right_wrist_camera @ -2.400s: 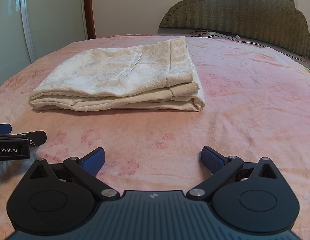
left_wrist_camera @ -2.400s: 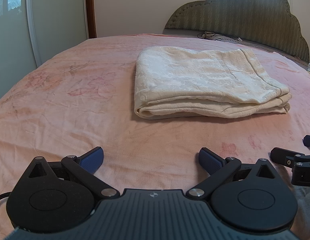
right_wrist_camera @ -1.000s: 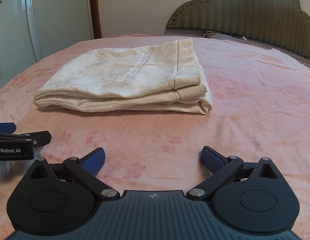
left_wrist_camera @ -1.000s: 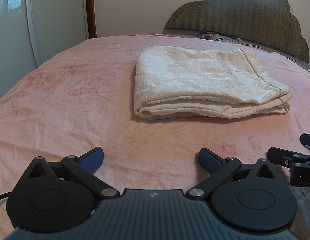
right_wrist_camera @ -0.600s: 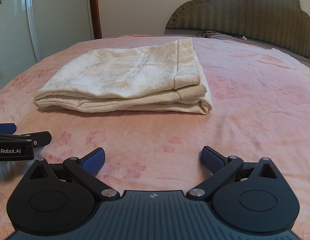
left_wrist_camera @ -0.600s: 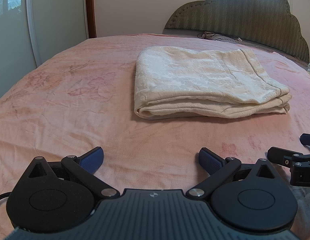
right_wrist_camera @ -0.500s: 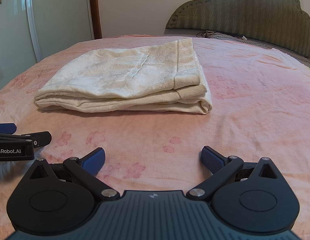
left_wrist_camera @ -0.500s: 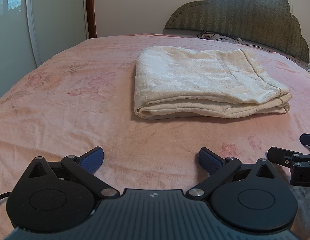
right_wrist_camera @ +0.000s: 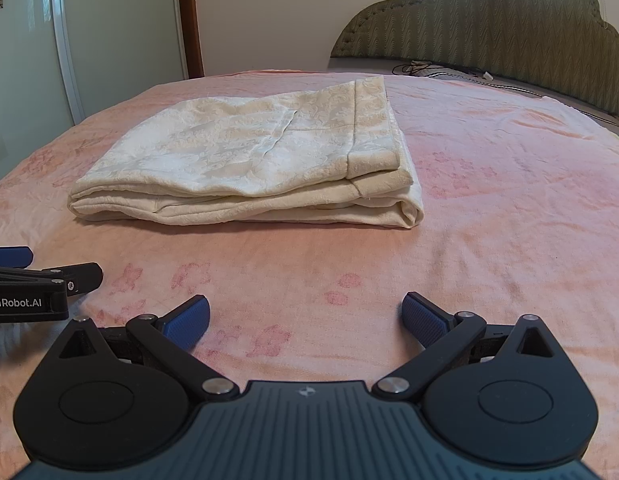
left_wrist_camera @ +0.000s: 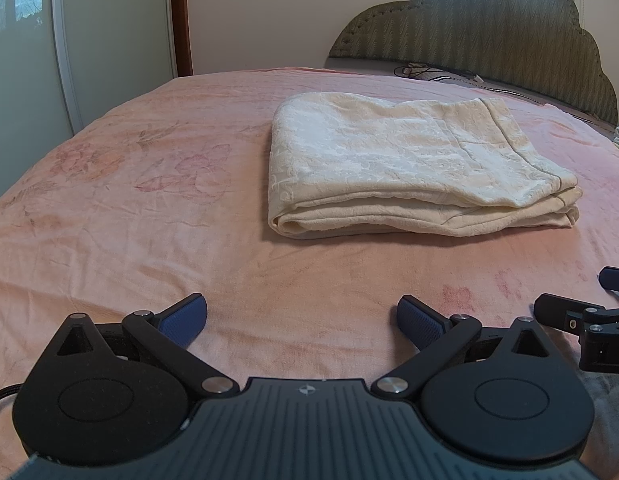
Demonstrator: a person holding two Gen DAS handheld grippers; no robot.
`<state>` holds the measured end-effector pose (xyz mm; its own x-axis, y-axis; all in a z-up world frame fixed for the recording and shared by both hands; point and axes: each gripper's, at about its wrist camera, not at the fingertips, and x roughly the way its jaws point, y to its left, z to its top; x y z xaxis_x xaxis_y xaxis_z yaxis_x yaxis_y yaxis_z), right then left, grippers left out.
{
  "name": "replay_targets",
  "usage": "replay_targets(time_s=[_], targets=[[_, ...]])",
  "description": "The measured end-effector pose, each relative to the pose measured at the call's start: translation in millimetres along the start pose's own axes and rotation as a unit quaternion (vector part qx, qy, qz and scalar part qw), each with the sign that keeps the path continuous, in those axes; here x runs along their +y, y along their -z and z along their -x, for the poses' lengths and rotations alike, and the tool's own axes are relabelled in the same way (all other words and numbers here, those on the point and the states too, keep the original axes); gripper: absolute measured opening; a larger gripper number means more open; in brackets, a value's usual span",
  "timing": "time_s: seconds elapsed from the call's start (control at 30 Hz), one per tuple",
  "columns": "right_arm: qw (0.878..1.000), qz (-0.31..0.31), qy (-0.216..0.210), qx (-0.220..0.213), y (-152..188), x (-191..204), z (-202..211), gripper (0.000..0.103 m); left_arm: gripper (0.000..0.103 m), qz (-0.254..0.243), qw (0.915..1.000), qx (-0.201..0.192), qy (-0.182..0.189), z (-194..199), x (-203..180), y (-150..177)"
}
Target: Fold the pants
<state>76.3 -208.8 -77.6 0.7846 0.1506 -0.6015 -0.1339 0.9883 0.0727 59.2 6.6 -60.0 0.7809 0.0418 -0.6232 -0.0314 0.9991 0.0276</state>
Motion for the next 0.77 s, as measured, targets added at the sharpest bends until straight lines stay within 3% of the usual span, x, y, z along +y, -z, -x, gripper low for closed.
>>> replay_targets(time_s=[0.77], targets=[[1.0, 0.0, 0.0, 0.0, 0.1, -0.6, 0.4, 0.103, 0.103, 0.002, 1.0, 0.0, 0.002, 0.1, 0.8, 0.4]])
